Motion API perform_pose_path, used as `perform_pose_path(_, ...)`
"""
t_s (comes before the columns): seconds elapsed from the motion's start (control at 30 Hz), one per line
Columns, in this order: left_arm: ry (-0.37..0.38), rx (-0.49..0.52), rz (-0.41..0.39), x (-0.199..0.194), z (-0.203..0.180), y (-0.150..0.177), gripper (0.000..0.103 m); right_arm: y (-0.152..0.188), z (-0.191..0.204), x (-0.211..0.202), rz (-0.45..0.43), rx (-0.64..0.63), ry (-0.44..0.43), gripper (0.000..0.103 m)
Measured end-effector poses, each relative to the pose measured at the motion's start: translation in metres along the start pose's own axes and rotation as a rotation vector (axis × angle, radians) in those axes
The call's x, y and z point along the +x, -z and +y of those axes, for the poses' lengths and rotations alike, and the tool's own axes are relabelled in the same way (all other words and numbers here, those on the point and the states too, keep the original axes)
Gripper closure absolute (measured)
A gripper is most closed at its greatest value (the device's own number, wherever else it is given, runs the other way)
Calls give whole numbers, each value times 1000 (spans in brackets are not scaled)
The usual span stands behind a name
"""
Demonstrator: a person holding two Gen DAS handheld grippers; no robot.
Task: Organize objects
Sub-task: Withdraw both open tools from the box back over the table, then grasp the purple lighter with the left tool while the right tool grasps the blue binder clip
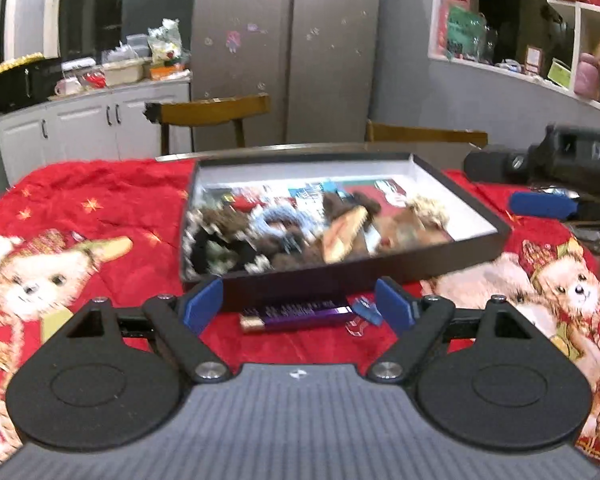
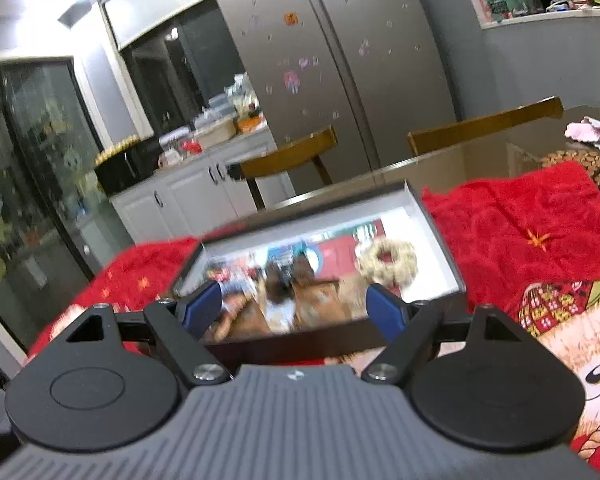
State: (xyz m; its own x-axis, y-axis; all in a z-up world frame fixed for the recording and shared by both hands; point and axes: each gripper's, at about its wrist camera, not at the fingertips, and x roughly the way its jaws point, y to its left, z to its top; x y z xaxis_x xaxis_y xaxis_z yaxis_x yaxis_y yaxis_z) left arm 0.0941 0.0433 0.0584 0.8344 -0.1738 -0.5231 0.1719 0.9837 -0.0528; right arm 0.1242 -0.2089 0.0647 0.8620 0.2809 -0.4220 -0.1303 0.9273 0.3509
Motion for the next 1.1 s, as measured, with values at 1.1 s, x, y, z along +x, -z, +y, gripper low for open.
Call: perform_pose_path(1.1,-196,-81,122,66,-5,14,17,27,-17,41,146,-93,1,16)
